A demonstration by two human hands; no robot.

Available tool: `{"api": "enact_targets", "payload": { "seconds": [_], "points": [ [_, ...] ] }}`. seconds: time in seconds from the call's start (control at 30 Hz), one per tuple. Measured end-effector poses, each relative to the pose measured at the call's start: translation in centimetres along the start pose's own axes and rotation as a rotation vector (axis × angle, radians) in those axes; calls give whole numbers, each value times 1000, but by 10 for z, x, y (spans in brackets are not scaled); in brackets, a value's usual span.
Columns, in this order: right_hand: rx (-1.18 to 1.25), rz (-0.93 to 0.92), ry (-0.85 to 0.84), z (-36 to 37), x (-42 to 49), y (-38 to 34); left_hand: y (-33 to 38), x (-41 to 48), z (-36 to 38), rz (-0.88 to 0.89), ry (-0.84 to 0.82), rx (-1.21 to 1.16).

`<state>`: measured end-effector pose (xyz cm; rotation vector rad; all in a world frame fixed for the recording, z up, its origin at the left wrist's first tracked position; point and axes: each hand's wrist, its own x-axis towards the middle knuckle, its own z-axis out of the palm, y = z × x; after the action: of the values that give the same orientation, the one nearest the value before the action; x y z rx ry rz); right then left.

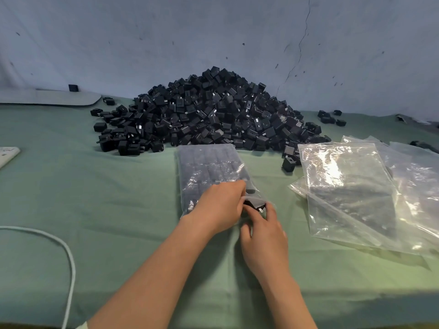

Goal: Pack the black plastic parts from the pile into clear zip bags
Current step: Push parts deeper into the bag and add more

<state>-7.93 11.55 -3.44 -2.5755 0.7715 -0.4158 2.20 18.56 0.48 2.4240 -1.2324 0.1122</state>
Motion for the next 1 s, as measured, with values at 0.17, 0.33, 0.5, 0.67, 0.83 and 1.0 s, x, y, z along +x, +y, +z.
{"api": "enact_targets", "payload": {
  "seconds": [0.17,0.33,0.5,0.67,0.83,1.0],
  "points": [
    [-68,29,-8,7,1,-3,2,-2,-1,37,-22,33],
    [-72,35,-55,5,6,-6,2,-2,0,20,-57,8],
    [-73,19,-27,6,2,-3,3,-2,0,8,-86,1],
    [-84,18,10,8,1,-3,3,-1,0,3,-80,26],
    [-102,22,5,9,3,-2,5,-1,-2,6,-65,17],
    [-73,14,18,8,2,-1,9,-1,-3,-5,-56,7]
  ]
}}
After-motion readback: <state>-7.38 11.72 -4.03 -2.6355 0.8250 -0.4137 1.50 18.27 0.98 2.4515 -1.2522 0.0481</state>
